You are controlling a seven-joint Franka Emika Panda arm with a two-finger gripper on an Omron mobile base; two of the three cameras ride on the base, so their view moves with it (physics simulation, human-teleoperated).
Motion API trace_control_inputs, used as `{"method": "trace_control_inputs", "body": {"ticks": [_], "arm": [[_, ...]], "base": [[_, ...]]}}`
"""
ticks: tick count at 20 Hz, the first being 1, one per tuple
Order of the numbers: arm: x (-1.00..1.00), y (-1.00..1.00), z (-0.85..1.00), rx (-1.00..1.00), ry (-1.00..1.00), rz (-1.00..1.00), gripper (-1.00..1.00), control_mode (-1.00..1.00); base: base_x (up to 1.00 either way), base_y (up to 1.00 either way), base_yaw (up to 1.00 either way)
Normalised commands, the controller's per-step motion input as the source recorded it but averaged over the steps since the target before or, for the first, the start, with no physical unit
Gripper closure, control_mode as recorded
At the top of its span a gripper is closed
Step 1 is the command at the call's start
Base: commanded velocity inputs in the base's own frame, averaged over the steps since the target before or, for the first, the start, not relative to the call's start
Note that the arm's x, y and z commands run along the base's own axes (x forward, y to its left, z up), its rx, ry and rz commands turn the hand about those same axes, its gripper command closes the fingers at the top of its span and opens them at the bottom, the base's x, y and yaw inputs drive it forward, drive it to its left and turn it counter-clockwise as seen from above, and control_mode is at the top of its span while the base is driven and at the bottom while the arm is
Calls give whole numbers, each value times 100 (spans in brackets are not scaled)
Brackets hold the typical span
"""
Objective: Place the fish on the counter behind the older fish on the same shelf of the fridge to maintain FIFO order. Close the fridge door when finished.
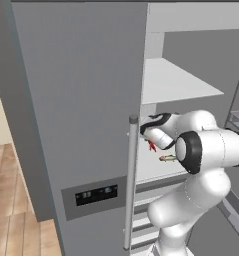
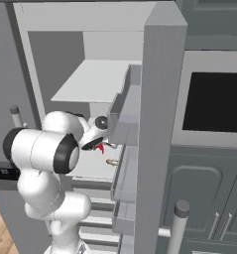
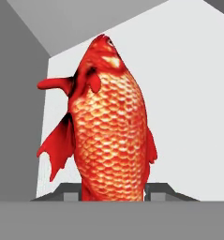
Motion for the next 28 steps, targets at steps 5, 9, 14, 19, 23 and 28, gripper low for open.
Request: {"method": "trace_control_inputs", "body": {"ticks": [5, 9, 14, 19, 23, 28], "arm": [[20, 0, -28, -2, -3, 0, 100, -100], [23, 0, -21, 0, -8, 1, 100, -100], [31, 0, -20, 0, -8, 3, -100, -100], [4, 0, -18, -1, -4, 1, -100, -100], [0, 0, 0, 0, 0, 0, -100, -100], [-12, 0, 26, -1, 0, 0, -100, -100]], "base": [[0, 0, 0], [0, 0, 0], [0, 0, 0], [0, 0, 0], [0, 0, 0], [0, 0, 0]]}}
